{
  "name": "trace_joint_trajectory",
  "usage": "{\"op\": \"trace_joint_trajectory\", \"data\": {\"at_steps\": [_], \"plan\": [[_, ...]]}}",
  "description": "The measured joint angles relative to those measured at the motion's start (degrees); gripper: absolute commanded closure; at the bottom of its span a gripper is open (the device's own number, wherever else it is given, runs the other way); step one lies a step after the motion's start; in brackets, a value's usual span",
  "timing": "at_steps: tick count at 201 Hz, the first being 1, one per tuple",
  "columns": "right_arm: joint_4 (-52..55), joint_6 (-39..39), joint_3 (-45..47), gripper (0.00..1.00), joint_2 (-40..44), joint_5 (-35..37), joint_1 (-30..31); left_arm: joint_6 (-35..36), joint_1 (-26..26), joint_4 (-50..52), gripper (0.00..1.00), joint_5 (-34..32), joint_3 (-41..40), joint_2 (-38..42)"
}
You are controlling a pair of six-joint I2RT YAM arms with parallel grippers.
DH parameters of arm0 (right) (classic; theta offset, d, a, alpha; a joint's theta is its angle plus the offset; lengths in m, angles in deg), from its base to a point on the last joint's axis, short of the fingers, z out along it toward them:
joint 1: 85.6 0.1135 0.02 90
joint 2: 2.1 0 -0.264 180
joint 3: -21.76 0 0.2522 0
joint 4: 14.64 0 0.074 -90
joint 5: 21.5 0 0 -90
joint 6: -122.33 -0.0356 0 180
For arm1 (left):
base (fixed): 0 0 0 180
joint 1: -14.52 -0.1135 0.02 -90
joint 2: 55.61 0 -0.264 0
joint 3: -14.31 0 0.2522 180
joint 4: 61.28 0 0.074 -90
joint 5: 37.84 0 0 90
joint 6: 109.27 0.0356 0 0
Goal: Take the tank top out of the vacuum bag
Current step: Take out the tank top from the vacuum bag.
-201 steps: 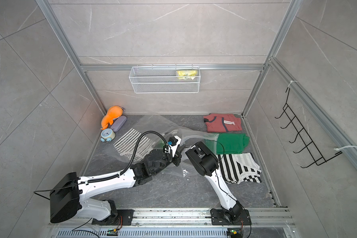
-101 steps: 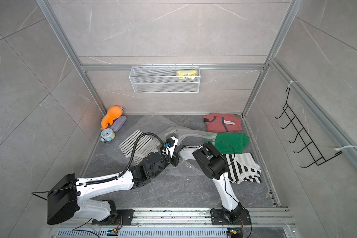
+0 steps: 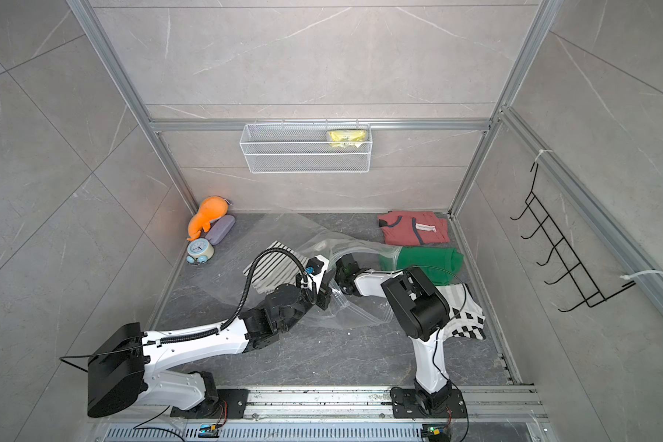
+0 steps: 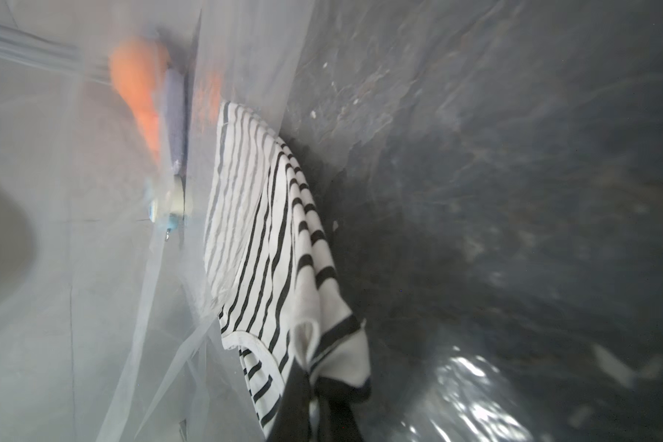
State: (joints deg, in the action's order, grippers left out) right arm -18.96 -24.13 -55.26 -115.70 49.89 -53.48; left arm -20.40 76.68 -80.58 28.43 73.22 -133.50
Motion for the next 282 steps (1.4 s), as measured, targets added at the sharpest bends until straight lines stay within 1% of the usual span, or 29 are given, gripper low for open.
{"op": "trace_joint_trajectory", "data": {"at_steps": [71, 98, 146, 174, 204, 227, 232, 234, 237, 238, 241, 246, 249, 253, 260, 266, 268, 273, 282], "plan": [[6.47, 3.69, 8.17, 1.0, 11.28, 0.02, -6.95, 0.52, 0.0, 0.07, 1.0, -0.42, -0.11, 0.07], [11.85, 5.73, 8.46, 1.0, 15.52, 0.9, -9.22, 0.61, 0.0, 0.57, 1.0, -0.66, -0.11, 0.07], [17.53, 8.57, 9.2, 1.0, 22.56, 2.19, -13.4, 0.68, 0.0, 1.33, 1.0, -0.87, -0.11, 0.07], [21.38, 10.12, 9.81, 1.0, 25.27, 4.61, -15.1, 0.68, 0.0, 1.33, 1.0, -0.81, -0.11, 0.07], [24.83, 11.3, 10.1, 1.0, 26.86, 7.74, -15.67, 0.68, 0.0, 1.53, 1.0, -0.72, -0.09, -0.02], [26.56, 11.67, 10.12, 0.87, 26.95, 8.9, -15.72, 0.68, 0.0, 1.75, 1.0, -0.39, 0.0, -0.9], [26.86, 12.07, 10.14, 0.82, 26.95, 8.96, -15.72, 0.68, 0.0, 1.77, 1.0, -0.31, 0.11, -1.25], [26.95, 11.85, 10.14, 0.78, 26.95, 9.01, -15.69, 0.68, 0.0, 1.79, 1.0, -0.22, 0.17, -1.42], [27.15, 12.17, 10.16, 0.76, 26.95, 9.01, -15.69, 0.68, 0.0, 1.9, 1.0, -0.15, 0.26, -1.66], [27.17, 12.22, 10.16, 0.73, 26.95, 9.01, -15.72, 0.68, 0.0, 1.95, 1.0, -0.15, 0.31, -1.77], [27.28, 11.96, 10.23, 0.69, 26.97, 9.07, -15.72, 0.68, 0.02, 2.05, 1.0, -0.11, 0.44, -2.03], [27.32, 12.48, 10.4, 0.64, 27.06, 9.05, -15.72, 0.68, 0.02, 2.29, 1.0, -0.04, 0.66, -2.38], [27.32, 12.24, 10.6, 0.62, 27.23, 9.09, -15.72, 0.68, 0.02, 2.43, 1.0, 0.0, 0.76, -2.6], [27.32, 12.7, 10.99, 0.57, 27.52, 9.14, -15.72, 0.68, 0.02, 2.62, 1.0, 0.02, 0.85, -2.8], [27.36, 12.9, 11.85, 0.53, 28.28, 9.31, -15.65, 0.68, 0.02, 2.8, 1.0, 0.07, 0.98, -3.1], [27.36, 13.03, 12.92, 0.51, 29.4, 9.66, -15.61, 0.66, 0.02, 3.06, 1.0, 0.09, 1.07, -3.32], [27.36, 12.61, 13.33, 0.48, 29.88, 9.79, -15.61, 0.66, 0.0, 3.1, 1.0, 0.11, 1.11, -3.41], [27.36, 12.68, 14.36, 0.46, 31.04, 10.05, -15.52, 0.66, 0.0, 3.17, 1.0, 0.13, 1.18, -3.63], [27.17, 11.89, 16.63, 0.44, 33.62, 10.69, -15.3, 0.66, 0.0, 3.43, 1.0, 0.33, 1.51, -4.17]]}}
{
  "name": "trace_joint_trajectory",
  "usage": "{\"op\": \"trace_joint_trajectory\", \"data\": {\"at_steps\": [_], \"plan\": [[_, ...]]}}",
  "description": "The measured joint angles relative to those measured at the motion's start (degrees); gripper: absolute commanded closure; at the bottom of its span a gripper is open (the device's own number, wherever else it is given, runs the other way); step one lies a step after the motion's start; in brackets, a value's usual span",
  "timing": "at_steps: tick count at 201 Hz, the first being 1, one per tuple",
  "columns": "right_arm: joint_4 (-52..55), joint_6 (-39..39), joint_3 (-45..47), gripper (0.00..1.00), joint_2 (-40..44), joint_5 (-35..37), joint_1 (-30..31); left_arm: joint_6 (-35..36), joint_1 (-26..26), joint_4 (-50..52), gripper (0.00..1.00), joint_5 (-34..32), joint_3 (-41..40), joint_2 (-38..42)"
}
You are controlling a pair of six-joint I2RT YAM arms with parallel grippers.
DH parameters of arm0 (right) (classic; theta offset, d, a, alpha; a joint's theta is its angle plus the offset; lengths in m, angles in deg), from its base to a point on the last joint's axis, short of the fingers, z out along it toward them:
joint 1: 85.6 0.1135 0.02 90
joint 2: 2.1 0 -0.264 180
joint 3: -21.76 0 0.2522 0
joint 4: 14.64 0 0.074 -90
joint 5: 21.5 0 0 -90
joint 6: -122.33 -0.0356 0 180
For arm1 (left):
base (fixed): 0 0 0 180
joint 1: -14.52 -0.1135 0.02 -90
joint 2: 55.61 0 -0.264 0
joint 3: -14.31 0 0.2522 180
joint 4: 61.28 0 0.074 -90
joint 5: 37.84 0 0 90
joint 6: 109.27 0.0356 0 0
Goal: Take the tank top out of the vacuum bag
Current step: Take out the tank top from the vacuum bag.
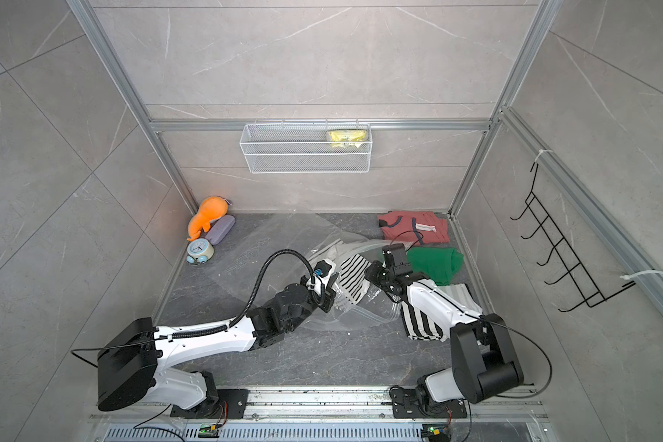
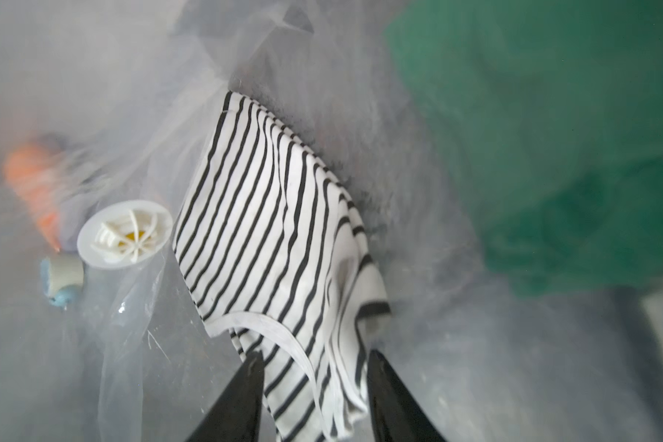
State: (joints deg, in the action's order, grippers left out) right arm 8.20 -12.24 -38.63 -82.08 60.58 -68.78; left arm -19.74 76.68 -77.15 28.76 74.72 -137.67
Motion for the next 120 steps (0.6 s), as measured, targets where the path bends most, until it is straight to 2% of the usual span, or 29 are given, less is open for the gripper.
{"op": "trace_joint_trajectory", "data": {"at_steps": [36, 70, 120], "plan": [[-3.72, -3.69, 9.05, 0.42, 5.49, 2.27, 2.49, -0.07, 0.0, 0.94, 1.0, 0.2, 1.49, -2.19], [-10.88, -8.02, 17.79, 0.4, 4.39, 2.64, 4.61, -0.17, 0.0, 1.33, 1.0, 1.03, 2.27, -3.3], [-21.2, -11.91, 20.17, 0.37, -0.31, 3.45, 5.75, -0.17, 0.0, 1.36, 1.0, 1.18, 2.69, -4.11]]}}
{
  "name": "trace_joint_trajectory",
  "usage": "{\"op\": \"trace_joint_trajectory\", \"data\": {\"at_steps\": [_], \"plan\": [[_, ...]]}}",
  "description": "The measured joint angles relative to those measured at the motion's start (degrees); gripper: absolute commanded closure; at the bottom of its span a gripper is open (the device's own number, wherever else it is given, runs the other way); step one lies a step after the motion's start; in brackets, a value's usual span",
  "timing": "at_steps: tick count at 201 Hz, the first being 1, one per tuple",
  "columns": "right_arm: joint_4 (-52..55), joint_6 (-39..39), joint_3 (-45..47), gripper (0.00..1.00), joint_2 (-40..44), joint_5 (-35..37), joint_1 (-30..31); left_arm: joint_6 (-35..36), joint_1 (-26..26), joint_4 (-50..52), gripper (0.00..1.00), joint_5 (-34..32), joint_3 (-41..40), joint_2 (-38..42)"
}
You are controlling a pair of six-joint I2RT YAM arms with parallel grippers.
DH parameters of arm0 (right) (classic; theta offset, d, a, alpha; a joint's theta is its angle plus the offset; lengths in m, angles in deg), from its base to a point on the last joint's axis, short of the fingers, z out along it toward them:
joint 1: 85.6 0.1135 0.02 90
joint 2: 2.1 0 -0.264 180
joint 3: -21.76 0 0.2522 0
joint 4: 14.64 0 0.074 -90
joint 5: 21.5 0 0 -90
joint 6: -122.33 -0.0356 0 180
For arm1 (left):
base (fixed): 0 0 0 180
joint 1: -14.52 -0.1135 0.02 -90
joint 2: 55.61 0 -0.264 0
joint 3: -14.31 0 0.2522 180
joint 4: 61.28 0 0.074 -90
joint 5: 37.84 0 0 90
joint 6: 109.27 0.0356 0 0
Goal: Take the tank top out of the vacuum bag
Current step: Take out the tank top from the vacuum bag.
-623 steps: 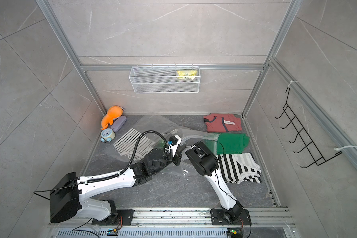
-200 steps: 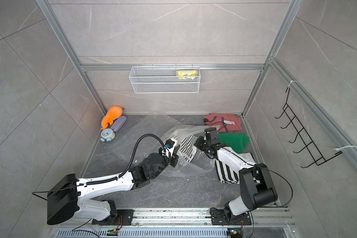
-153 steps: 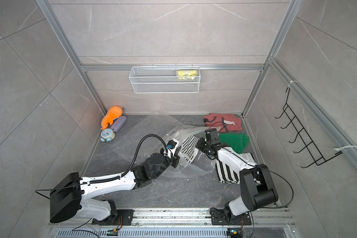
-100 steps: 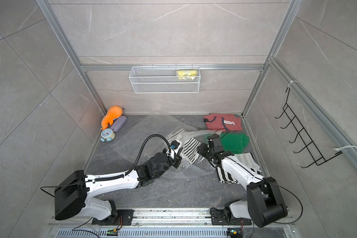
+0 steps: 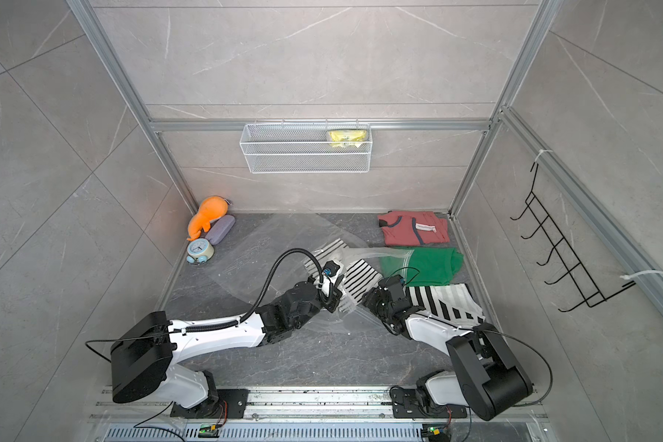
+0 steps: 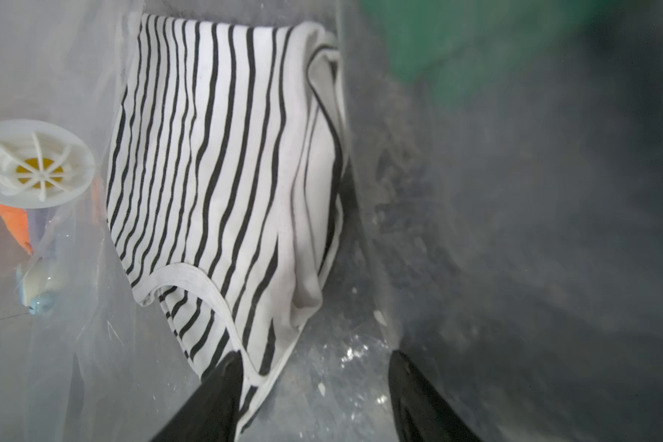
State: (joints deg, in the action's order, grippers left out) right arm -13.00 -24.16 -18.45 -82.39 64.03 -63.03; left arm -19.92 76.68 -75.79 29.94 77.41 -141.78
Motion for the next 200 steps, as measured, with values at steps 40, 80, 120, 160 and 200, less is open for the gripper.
{"op": "trace_joint_trajectory", "data": {"at_steps": [40, 80, 120, 160, 200], "plan": [[-17.11, -3.52, 1.01, 0.4, -8.02, -0.24, 0.33, 0.0, 0.0, 0.02, 1.0, 0.15, 0.28, -0.22], [-27.41, -4.96, 0.9, 0.55, -14.12, 0.92, 1.33, 0.0, 0.0, 0.02, 1.0, 0.17, 0.28, -0.22], [-36.96, -7.54, -0.79, 0.87, -22.32, 2.23, 1.42, -0.09, 0.0, 0.02, 1.0, 0.17, 0.28, -0.22], [-42.77, -9.77, -3.15, 1.0, -27.71, 1.68, 1.49, -0.48, 0.0, 0.02, 1.0, 0.2, 0.24, 0.04], [-37.48, -8.22, -3.23, 1.0, -22.34, 1.73, 1.53, -0.22, 0.0, -0.35, 0.28, 0.48, -1.73, 3.08]]}}
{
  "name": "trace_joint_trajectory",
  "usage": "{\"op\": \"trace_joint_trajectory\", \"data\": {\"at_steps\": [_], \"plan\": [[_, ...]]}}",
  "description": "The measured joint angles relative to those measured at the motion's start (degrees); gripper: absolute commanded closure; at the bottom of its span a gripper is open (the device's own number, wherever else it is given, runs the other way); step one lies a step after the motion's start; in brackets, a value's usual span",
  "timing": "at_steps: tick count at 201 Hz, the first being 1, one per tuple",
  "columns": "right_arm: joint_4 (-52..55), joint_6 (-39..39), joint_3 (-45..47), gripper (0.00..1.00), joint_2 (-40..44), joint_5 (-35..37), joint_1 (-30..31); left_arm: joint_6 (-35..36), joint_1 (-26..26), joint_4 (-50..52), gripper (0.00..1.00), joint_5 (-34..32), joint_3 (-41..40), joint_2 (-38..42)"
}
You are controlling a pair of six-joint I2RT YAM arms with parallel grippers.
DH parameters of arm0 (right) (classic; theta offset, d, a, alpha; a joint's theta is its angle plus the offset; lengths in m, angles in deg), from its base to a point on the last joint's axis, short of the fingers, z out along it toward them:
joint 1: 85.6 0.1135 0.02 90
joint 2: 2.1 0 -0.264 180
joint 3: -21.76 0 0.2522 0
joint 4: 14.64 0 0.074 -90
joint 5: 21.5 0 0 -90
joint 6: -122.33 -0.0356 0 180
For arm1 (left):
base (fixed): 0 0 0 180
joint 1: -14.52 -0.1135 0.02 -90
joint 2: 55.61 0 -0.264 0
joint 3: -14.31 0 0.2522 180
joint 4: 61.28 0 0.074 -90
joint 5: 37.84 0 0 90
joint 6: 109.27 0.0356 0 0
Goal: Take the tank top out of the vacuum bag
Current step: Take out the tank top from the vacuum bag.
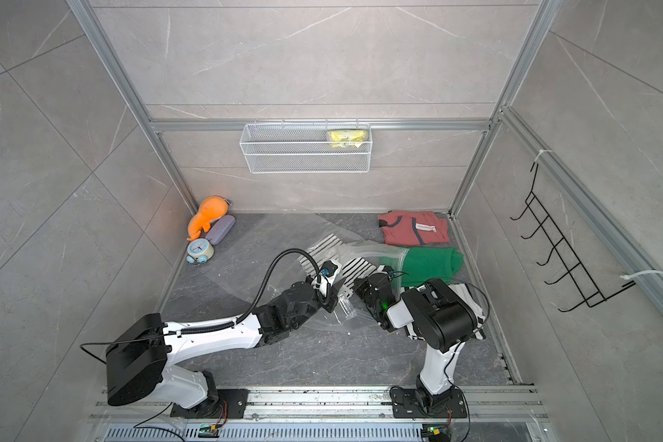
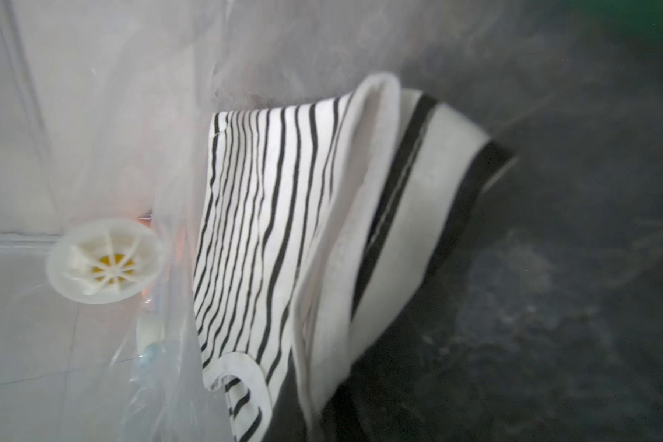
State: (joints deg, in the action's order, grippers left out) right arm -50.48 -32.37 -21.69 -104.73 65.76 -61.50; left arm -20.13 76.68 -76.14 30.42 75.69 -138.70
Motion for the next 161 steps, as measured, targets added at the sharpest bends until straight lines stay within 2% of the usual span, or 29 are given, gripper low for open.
{"op": "trace_joint_trajectory", "data": {"at_steps": [10, 62, 85, 106, 128, 161], "plan": [[1.9, 0.37, 0.0, 1.0, 2.62, -0.11, 0.0, 0.02, 0.0, -0.04, 0.25, 0.59, -0.7, 1.55], [17.59, 4.26, -1.2, 1.0, 16.52, -0.7, -0.15, 0.39, -0.57, -0.85, 0.28, 1.92, -3.02, 16.81], [26.16, 6.32, -1.81, 1.0, 21.84, -0.94, -1.16, -1.36, -5.29, 0.02, 0.29, 2.67, -2.67, 21.33], [33.62, 8.28, -2.16, 1.0, 26.27, -0.9, -2.47, -5.88, -13.84, 3.52, 0.29, 5.38, -1.42, 20.09], [41.72, 11.1, -3.39, 1.0, 30.25, -1.55, -4.46, -10.6, -22.32, 7.45, 0.31, 7.69, -1.29, 15.41], [55.56, 17.07, -8.96, 1.0, 33.27, -2.67, -6.64, -12.79, -26.16, 15.54, 0.34, 10.05, 2.54, 5.64]]}}
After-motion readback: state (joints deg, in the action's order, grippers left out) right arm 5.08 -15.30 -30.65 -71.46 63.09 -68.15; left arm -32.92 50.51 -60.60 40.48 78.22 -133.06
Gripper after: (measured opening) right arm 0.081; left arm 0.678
